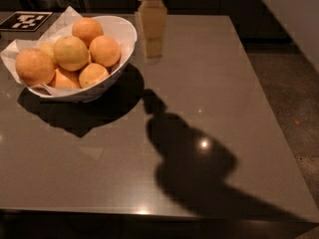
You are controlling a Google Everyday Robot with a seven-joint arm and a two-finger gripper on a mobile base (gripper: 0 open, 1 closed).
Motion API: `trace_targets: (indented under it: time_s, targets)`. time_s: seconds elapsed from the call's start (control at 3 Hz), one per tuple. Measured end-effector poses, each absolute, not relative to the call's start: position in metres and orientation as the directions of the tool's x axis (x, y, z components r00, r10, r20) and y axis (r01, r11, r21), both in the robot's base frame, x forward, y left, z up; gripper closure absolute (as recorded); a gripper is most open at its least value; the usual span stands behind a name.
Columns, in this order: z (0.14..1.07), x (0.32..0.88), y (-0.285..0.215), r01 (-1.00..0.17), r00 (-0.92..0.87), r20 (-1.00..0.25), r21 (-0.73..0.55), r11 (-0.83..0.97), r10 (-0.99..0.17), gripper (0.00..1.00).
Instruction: Pick orange from white bowl
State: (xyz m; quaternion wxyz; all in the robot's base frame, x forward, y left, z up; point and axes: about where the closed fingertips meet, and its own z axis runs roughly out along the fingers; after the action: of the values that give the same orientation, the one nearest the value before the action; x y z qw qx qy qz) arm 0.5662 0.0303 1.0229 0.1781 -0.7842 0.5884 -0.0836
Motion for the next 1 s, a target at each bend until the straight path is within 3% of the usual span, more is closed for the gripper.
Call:
trace_targets:
  time_s: [0.33, 1.0]
  targets:
    - [1.025, 0.588, 0.087, -0.865, 0.381, -0.064, -0.376, -0.331, -0.922, 0.0]
    - [1.031, 0.596, 0.123, -0.836, 0.429, -0.093, -0.419, -0.355, -0.899, 0.0]
